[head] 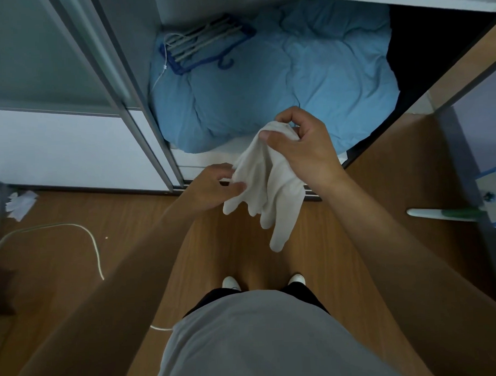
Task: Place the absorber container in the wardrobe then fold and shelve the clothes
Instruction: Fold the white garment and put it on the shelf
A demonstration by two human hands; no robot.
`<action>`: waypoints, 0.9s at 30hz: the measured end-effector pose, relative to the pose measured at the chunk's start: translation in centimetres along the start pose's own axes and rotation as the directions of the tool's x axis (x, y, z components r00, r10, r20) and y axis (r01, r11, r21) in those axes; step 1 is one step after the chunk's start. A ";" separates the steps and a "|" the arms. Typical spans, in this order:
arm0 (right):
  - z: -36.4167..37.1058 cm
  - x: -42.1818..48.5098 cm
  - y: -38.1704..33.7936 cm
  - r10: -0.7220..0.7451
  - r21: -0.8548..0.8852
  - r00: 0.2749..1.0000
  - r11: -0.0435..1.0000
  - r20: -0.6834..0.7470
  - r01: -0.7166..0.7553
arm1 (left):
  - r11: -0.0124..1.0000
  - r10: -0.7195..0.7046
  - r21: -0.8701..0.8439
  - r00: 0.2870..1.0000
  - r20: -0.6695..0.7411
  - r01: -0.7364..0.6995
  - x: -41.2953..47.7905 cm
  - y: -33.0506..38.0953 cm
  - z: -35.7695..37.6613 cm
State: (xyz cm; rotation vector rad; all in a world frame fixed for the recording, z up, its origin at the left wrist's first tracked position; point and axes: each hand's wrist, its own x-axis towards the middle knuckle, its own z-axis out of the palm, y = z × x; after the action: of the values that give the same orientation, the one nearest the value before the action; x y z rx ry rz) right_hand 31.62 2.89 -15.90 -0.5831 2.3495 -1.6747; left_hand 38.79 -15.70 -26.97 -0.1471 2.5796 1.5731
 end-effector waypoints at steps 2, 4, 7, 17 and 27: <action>-0.1 -0.1 -0.5 0.000 0.067 1.000 0.998 0.003 0.000 | 0.996 -0.087 0.036 0.996 0.018 0.086 0.1 -0.9 0.3; -0.6 -0.2 -0.8 -0.015 0.102 1.000 0.995 0.024 0.012 | 0.982 -0.176 0.049 0.981 -0.078 0.180 0.5 -1.6 0.2; -1.8 -0.4 -0.2 0.014 0.091 0.995 0.996 0.096 -0.023 | 0.969 -0.217 0.032 0.902 -0.374 0.246 1.0 -2.3 -0.9; -2.8 -0.7 4.2 0.290 -0.235 0.912 0.945 0.291 -0.226 | 0.957 -0.194 0.054 0.770 -0.607 0.284 0.6 -2.7 -3.2; -1.9 0.2 3.1 0.386 -0.437 0.838 0.876 0.385 -0.203 | 0.950 -0.037 0.237 0.830 -0.557 0.202 0.7 -1.6 -3.1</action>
State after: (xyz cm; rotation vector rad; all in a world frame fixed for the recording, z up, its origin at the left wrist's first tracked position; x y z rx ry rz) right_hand 30.12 5.30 -18.14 -0.5590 2.2537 -0.8262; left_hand 38.14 -19.22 -27.09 -0.8319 3.1058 1.2173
